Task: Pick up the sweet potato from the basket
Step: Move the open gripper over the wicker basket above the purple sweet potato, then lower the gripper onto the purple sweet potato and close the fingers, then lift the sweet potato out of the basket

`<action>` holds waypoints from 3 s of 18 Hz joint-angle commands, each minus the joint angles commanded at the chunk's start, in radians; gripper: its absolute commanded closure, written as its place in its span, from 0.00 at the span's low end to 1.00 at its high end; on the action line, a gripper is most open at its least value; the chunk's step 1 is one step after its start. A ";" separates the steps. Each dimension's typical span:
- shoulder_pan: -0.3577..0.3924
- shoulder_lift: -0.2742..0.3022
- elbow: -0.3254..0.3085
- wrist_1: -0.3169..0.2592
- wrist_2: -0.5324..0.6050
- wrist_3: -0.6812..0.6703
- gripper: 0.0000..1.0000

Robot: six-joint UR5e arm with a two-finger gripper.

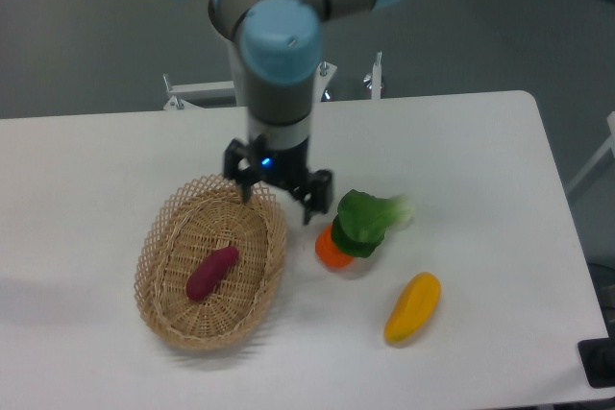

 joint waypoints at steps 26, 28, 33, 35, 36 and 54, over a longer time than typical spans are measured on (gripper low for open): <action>-0.151 -0.200 -0.068 0.194 0.147 0.060 0.00; -0.151 -0.201 -0.068 0.192 0.149 0.061 0.08; -0.151 -0.203 -0.064 0.192 0.149 0.063 0.38; -0.151 -0.203 -0.064 0.192 0.149 0.064 0.46; -0.151 -0.203 -0.064 0.191 0.149 0.064 0.52; -0.063 -0.074 -0.011 0.168 0.135 0.253 0.69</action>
